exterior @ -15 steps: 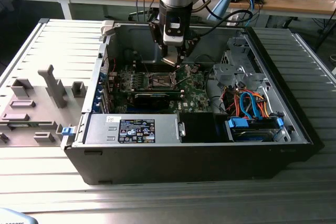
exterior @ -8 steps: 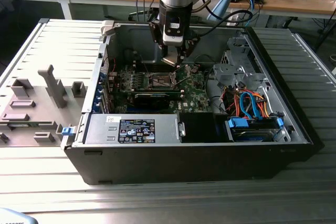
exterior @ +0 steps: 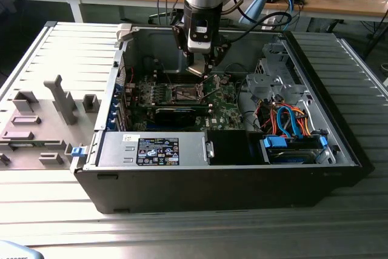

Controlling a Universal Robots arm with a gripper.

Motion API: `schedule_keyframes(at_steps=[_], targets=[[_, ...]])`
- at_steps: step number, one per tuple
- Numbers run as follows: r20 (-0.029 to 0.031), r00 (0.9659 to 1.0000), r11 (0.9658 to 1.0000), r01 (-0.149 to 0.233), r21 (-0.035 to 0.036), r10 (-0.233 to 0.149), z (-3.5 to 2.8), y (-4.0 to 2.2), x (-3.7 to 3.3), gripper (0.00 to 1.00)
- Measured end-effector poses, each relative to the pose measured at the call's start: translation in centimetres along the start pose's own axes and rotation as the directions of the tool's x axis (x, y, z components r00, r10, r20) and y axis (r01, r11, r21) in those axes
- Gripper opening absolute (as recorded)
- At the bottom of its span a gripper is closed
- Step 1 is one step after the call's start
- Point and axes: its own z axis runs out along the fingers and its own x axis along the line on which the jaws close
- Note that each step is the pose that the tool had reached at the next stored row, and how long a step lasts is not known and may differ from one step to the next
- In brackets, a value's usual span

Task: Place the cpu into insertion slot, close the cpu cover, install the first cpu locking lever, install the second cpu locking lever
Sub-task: 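Place the cpu into insertion slot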

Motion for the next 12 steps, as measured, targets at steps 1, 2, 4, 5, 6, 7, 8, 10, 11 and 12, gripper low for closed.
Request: schedule_keyframes(at_steps=[1,2,4,5,6,7,8,10,11,12], targets=[[0.0001,1.0000,1.0000,-0.001,0.0000,0.001,0.00,0.00,0.00,0.54],[0.0003,1.0000,1.0000,-0.003,-0.0001,0.003,0.01,0.00,0.00,0.54],[0.0005,1.0000,1.0000,-0.005,-0.0001,0.005,0.01,0.00,0.00,0.54],[0.0005,1.0000,1.0000,-0.006,-0.0001,0.006,0.01,0.00,0.00,0.54],[0.0007,1.0000,1.0000,-0.008,-0.0002,0.008,0.01,0.00,0.00,0.54],[0.0008,1.0000,1.0000,-0.009,-0.0003,0.009,0.02,0.00,0.00,0.54],[0.0009,0.9999,0.9999,-0.010,-0.0003,0.010,0.02,0.00,0.00,0.54],[0.0011,0.9999,0.9999,-0.013,-0.0003,0.013,0.02,0.00,0.00,0.54],[0.0012,0.9999,0.9999,-0.014,-0.0003,0.014,0.02,0.00,0.00,0.54],[0.0013,0.9999,0.9999,-0.014,-0.0003,0.014,0.03,0.00,0.00,0.54]])
